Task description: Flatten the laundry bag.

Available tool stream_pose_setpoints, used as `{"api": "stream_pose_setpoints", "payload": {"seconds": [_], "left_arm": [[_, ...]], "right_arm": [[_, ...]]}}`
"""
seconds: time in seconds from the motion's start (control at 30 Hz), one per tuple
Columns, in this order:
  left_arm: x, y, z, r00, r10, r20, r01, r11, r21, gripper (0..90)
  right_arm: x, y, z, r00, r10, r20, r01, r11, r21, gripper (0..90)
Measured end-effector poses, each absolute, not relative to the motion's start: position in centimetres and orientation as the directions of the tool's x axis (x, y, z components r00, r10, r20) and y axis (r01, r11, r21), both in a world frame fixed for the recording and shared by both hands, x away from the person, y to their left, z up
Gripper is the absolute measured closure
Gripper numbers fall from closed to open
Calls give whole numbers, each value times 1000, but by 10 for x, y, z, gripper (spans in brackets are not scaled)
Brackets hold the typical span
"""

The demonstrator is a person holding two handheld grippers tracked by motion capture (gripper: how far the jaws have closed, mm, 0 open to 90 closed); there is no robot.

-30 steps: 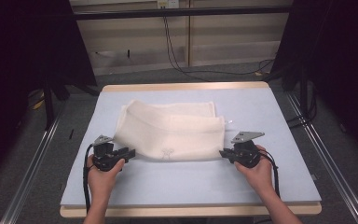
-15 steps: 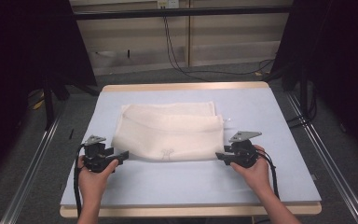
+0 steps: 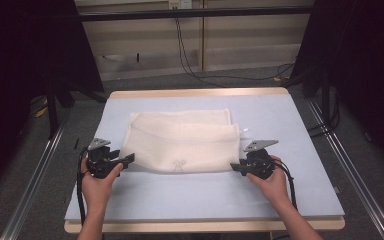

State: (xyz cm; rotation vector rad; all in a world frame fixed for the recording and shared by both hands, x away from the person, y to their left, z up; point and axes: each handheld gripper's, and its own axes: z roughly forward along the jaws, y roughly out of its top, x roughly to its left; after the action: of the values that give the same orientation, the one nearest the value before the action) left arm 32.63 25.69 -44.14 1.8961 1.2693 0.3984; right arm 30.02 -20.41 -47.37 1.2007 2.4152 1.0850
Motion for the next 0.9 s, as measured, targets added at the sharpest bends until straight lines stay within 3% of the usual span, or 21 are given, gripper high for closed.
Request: {"api": "stream_pose_setpoints", "payload": {"seconds": [0.1, 0.2, 0.47, 0.9], "left_arm": [[327, 255, -448, 445, 877, -179, 660, -186, 728, 579], [327, 257, -454, 429, 881, -199, 683, -172, 709, 675], [336, 245, -465, 439, 875, -204, 691, -183, 700, 754], [377, 217, -470, 455, 859, -234, 687, -172, 706, 772]], "right_arm": [[301, -205, -474, -637, 759, 133, 600, 379, 704, 793], [301, -206, -472, -630, 766, 125, 602, 380, 702, 811], [306, -220, -470, -597, 794, 115, 618, 364, 697, 817], [326, -242, -472, -538, 839, 82, 629, 336, 701, 817]]}}
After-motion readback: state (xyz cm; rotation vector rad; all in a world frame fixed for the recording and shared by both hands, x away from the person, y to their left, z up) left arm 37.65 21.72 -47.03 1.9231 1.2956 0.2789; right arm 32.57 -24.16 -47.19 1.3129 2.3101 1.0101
